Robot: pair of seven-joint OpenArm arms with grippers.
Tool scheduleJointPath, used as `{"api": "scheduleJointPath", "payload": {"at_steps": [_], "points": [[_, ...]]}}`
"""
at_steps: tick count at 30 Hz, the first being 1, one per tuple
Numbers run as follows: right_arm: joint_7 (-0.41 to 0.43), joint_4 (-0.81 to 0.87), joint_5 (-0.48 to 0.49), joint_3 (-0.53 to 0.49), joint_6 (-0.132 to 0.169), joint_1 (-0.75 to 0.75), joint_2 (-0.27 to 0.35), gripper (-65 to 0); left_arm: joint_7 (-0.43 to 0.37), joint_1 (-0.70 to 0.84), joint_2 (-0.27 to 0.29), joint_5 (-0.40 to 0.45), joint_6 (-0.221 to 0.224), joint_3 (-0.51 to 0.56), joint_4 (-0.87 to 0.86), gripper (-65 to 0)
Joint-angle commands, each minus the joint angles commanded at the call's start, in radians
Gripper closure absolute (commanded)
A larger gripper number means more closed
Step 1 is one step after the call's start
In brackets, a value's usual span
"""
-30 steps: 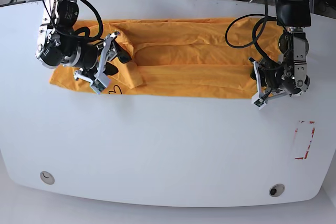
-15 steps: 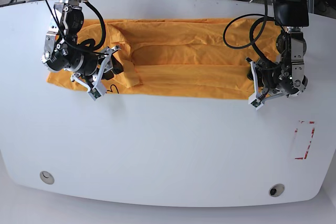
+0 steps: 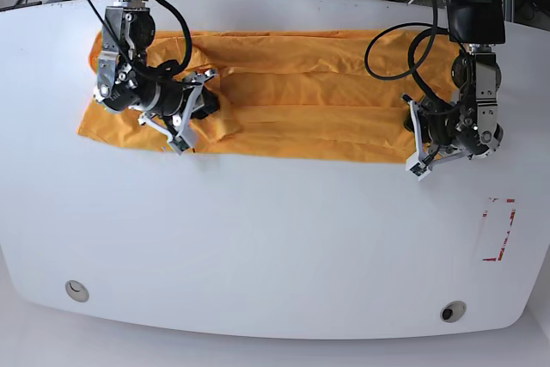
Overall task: Layout the t-shirt on the table in an organized manner, then fold the t-shirt properly
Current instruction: 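Fold the grasped side edge inward with the right gripper, then move the left gripper to the shirt's other side edge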
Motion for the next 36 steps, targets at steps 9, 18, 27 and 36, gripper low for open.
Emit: {"api": "scheduleJointPath", "payload": {"at_steps": [9, 18, 27, 36], "points": [[-0.098, 0.097, 0.0, -0.061, 0.0, -0.002, -0.012, -12.8, 0.0, -0.002, 0.0, 0.0, 0.0, 0.0, 0.002, -20.3], [-0.083, 0.106, -0.011, -0.057, 0.0, 0.005, 0.044, -13.0, 0.0, 0.003, -0.038, 0.0, 0.0, -0.005, 0.005, -20.3], [0.032, -0.008, -0.011, -0.06, 0.0, 0.005, 0.101, -13.0, 0.002, 0.029, -0.081, 0.0, 0.0, -0.006, 0.005, -20.3], [0.189, -0.166, -0.017, -0.063, 0.0, 0.021, 0.146, -13.0, 0.002, 0.058, -0.141, -0.002, 0.0, -0.006, 0.006, -20.3]]}}
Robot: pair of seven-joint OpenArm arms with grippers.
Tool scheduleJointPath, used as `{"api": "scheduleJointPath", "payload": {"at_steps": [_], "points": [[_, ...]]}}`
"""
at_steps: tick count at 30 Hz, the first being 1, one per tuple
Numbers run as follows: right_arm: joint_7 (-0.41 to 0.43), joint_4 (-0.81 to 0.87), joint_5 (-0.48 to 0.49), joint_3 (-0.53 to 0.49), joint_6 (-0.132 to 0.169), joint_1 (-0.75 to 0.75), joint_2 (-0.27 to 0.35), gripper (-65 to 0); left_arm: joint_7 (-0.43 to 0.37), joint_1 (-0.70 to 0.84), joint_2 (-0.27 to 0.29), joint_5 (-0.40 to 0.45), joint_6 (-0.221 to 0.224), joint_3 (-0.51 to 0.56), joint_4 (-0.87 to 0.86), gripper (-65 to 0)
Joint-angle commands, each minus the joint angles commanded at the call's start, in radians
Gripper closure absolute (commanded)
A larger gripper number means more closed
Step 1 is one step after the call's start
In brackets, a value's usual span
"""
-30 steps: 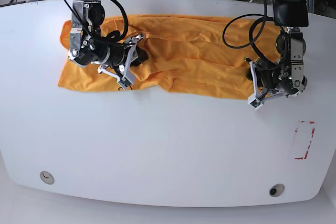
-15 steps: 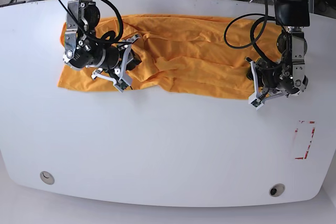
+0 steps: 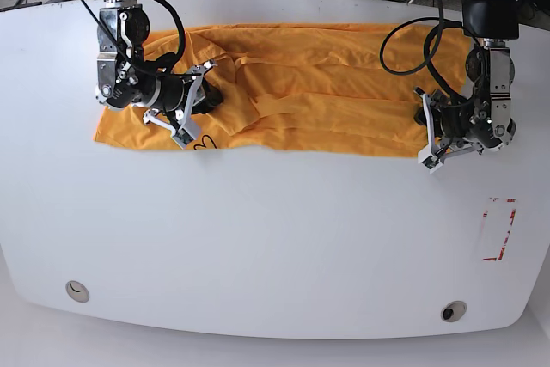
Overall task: Layout the t-shirt on the table in an organized manner, then fold the t-shirt properly
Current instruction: 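Move the left gripper to the shirt's other side edge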
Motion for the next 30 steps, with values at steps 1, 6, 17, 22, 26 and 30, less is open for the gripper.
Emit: {"api": "scheduleJointPath", "payload": {"at_steps": [1, 6, 17, 22, 26, 30], "points": [[0.011, -0.009, -0.006, 0.0, 0.0, 0.002, 0.003, -13.0, 0.0, 0.0, -0.002, 0.0, 0.0, 0.0, 0.0, -20.3], [0.064, -0.078, -0.086, 0.002, 0.0, 0.017, 0.008, -13.0, 0.0, 0.005, -0.028, 0.0, 0.0, 0.0, 0.0, -20.3], [0.126, -0.12, -0.157, 0.006, 0.0, 0.037, 0.008, -12.5, 0.005, 0.0, -0.075, -0.005, 0.0, -0.044, 0.064, -20.3], [0.126, -0.12, -0.157, 0.006, 0.0, 0.038, 0.006, -12.5, 0.048, 0.0, -0.075, -0.005, 0.0, -0.115, 0.152, -20.4], [0.126, -0.12, -0.155, 0.005, 0.0, 0.038, 0.006, -12.5, 0.132, -0.002, -0.074, -0.006, 0.0, -0.175, 0.206, -20.4], [0.126, -0.12, -0.155, 0.005, 0.0, 0.038, -0.008, -12.4, 0.175, 0.002, -0.074, -0.006, 0.0, -0.23, 0.265, -20.4]]}}
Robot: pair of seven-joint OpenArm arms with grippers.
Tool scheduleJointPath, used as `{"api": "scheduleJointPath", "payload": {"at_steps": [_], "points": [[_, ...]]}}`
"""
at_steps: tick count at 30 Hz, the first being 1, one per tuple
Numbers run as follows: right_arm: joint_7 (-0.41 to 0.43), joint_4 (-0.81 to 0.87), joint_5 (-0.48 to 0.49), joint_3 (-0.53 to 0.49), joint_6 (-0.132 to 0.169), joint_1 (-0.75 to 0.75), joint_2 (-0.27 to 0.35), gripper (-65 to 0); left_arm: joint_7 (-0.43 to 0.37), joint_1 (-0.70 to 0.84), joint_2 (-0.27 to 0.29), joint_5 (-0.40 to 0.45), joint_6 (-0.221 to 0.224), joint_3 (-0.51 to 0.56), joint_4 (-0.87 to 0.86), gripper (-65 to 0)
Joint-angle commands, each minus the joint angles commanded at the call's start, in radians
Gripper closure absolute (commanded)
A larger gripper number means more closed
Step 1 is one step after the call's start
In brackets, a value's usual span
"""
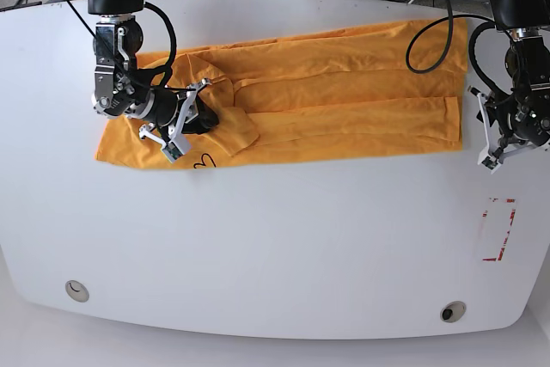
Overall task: Layout the t-shirt on the table in an organized manner, then fold the t-shirt properly
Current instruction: 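Move the left gripper to the shirt's other side edge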
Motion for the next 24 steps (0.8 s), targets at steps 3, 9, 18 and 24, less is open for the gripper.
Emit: {"api": "scheduleJointPath", "payload": {"at_steps": [3, 9, 18, 24], "points": [[0.0, 0.002, 0.0, 0.002, 0.0, 0.0, -0.012, -12.4, 0.0, 0.003, 0.0, 0.0, 0.0, -0.014, 0.009, -20.4], [-0.002, 0.002, -0.002, -0.002, 0.0, 0.0, -0.018, -12.4, -0.003, -0.003, 0.069, 0.0, 0.0, -0.066, 0.006, -20.4], [-0.002, 0.002, -0.002, -0.003, 0.0, -0.005, -0.02, -12.4, 0.002, -0.072, 0.224, 0.006, 0.0, -0.222, 0.005, -30.8], [-0.002, 0.002, -0.002, 0.002, 0.0, -0.006, -0.02, -12.4, -0.002, -0.074, 0.275, 0.006, 0.0, -0.255, 0.003, -37.4]]}}
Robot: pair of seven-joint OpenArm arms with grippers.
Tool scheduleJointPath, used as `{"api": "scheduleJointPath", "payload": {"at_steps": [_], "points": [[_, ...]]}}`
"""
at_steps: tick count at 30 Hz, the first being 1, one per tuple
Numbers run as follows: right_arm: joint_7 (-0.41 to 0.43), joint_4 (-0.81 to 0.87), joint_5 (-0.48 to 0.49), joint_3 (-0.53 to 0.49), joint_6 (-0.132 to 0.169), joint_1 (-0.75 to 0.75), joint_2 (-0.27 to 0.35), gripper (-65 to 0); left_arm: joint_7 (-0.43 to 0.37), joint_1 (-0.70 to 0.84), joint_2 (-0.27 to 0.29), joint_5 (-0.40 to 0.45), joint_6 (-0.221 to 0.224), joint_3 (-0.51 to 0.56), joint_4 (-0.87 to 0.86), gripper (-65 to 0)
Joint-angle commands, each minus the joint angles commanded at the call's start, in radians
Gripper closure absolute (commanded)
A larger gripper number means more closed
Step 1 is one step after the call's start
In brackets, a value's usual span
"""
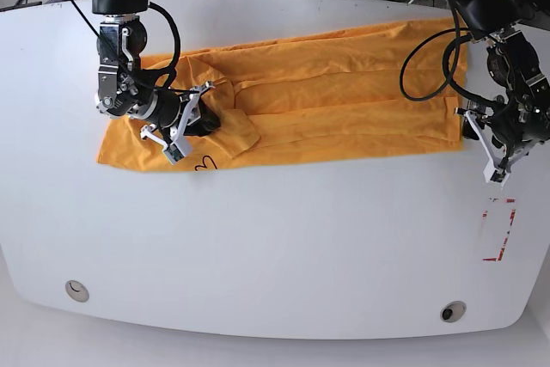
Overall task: Layout the t-shirt on the table in an organized manner, then fold the t-shirt properly
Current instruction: 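Move the left gripper to the shirt's other side edge, then lower the left gripper onto the side edge and grasp it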
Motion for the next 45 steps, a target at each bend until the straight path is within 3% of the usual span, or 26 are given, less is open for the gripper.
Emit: {"api": "scheduleJointPath", "payload": {"at_steps": [16, 24, 45], "points": [[0.0, 0.0, 0.002, 0.0, 0.0, -0.002, 0.0, -12.4, -0.005, -0.032, 0.025, -0.005, 0.0, 0.003, -0.115, -37.4], [0.0, 0.0, 0.002, 0.0, 0.0, -0.002, -0.002, -12.4, -0.078, -0.035, 0.026, 0.002, 0.0, 0.037, -0.143, -37.4], [0.0, 0.0, 0.002, 0.002, 0.0, -0.002, -0.002, -12.4, -0.121, -0.046, 0.021, 0.0, 0.0, 0.064, -0.207, -37.4]]}}
